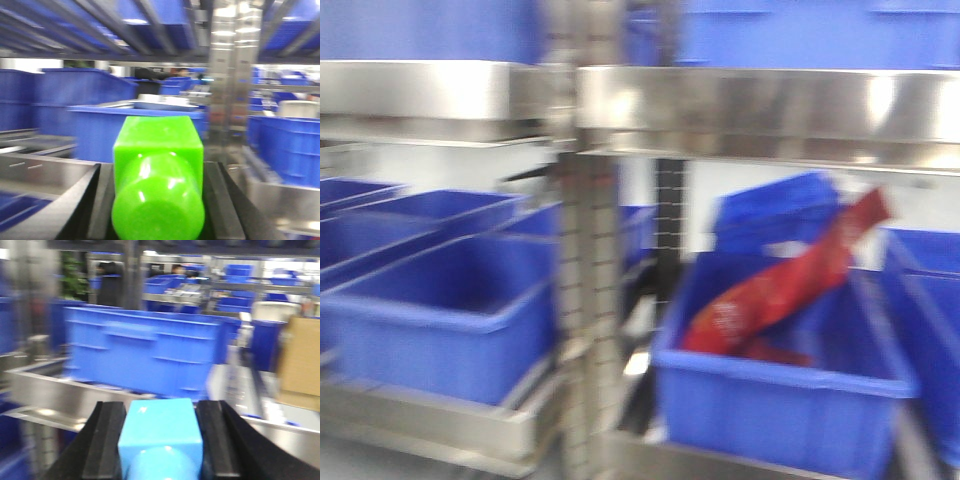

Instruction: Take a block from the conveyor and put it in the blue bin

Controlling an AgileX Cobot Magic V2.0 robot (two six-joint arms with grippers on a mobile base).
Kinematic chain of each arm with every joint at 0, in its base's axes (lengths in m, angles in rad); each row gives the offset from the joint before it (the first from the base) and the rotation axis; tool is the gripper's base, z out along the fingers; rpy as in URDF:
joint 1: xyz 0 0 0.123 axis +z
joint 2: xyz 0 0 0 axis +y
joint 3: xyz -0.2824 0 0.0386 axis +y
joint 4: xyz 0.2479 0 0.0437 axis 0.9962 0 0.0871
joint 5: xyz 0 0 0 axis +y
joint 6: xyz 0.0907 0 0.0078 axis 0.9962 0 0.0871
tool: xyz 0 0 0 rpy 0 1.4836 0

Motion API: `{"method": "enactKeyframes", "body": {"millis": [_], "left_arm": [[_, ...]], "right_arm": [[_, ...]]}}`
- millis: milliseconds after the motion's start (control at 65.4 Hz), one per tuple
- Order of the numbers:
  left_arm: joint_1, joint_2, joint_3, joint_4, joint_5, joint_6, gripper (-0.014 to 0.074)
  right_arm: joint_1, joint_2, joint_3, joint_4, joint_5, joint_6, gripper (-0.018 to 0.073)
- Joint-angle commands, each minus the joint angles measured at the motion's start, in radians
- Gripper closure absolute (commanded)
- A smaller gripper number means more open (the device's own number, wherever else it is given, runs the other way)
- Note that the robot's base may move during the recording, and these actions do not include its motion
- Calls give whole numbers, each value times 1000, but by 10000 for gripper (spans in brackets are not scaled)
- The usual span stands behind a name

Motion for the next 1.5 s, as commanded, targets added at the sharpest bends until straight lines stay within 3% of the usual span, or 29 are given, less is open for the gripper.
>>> {"method": "enactKeyframes", "body": {"millis": [0,1484], "left_arm": [[2,-7,0,5,-19,1,707],[2,-7,0,5,-19,1,707]], "right_arm": [[-7,-5,3,5,-17,0,721],[-7,-5,3,5,-17,0,721]]}}
